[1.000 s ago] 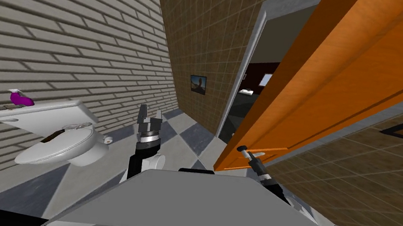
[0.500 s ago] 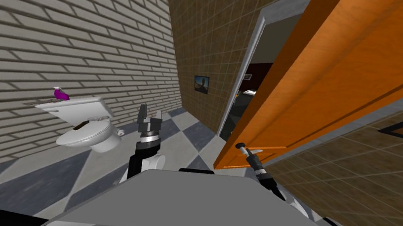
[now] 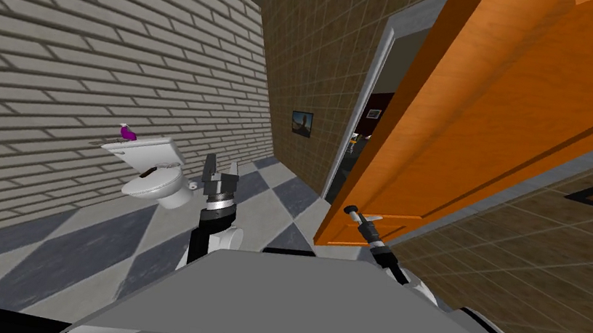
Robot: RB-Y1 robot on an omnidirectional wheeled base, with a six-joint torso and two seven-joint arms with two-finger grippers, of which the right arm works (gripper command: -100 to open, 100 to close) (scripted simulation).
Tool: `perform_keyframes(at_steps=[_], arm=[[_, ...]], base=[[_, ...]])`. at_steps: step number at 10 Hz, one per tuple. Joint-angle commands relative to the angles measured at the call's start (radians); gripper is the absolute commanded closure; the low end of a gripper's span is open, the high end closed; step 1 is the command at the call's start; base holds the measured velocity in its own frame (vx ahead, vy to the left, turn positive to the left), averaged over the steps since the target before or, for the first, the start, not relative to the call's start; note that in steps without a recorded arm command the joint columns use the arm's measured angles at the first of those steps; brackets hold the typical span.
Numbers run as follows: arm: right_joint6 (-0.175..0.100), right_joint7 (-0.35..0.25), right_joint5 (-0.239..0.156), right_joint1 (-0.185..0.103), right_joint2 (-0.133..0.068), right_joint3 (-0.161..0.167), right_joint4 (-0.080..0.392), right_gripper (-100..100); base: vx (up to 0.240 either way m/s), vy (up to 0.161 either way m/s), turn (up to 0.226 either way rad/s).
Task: Pull the door open
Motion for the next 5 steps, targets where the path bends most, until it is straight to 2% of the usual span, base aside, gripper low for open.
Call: perform_keyframes(at_steps=[1, 5], arm=[[0.031, 0.013, -0.003, -0.002, 0.007, -0.004, -0.021, 100], [0.103, 0.047, -0.014, -0.051, 0.037, -0.018, -0.026, 100]], base=[[-0.183, -0.085, 0.122], [-0.171, -0.082, 0.148]])
